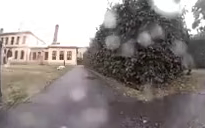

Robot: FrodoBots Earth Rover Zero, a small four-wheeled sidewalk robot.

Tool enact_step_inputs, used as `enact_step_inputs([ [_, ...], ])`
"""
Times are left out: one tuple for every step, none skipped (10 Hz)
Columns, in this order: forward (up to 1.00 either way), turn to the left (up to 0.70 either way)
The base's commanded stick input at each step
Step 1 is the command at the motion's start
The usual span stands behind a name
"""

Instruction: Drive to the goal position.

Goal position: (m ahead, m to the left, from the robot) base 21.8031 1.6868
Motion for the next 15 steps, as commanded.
enact_step_inputs([
  [0.85, 0.09],
  [0.85, 0.34],
  [0.85, 0.34],
  [0.85, 0.34],
  [0.85, 0.34],
  [0.85, 0.15],
  [0.85, 0.0],
  [0.85, 0.0],
  [0.85, 0.0],
  [0.85, 0.0],
  [0.85, 0.12],
  [0.85, 0.34],
  [0.85, 0.34],
  [0.85, 0.34],
  [0.85, 0.34],
])
